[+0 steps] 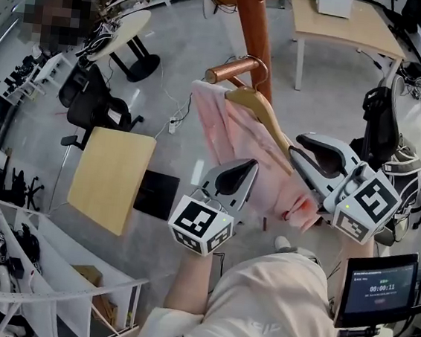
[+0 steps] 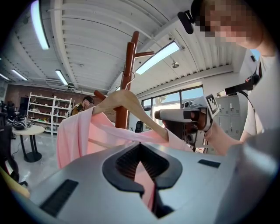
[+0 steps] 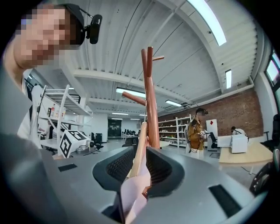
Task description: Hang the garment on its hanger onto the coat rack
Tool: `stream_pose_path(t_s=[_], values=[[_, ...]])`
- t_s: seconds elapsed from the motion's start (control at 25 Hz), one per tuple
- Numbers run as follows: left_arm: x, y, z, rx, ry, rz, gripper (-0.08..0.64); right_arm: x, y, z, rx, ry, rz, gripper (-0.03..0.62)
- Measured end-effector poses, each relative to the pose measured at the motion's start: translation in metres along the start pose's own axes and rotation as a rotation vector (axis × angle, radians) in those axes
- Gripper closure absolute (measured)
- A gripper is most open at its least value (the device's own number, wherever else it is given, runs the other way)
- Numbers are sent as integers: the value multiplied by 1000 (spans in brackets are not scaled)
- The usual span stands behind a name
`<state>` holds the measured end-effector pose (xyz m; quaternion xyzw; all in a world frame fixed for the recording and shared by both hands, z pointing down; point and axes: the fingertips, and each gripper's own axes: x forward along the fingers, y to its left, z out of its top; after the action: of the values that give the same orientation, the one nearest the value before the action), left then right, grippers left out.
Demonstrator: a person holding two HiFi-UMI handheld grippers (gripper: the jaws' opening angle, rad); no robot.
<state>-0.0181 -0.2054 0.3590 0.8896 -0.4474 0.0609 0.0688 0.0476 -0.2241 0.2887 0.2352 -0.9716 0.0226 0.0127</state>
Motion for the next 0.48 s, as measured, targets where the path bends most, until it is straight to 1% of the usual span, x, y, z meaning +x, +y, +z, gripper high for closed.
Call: stream_pose_path(t_s=[0.16,0.28,0.48], values=[[-1,-3,0,3,-4,1,554,-8,3,10,25,-41,21,502],[-7,-4,2,2,-7,16,554,-10,14,24,46,-75,58,502],[-21,4,-2,-9,-25,75,554,0,43,43,61,-127,195,502]])
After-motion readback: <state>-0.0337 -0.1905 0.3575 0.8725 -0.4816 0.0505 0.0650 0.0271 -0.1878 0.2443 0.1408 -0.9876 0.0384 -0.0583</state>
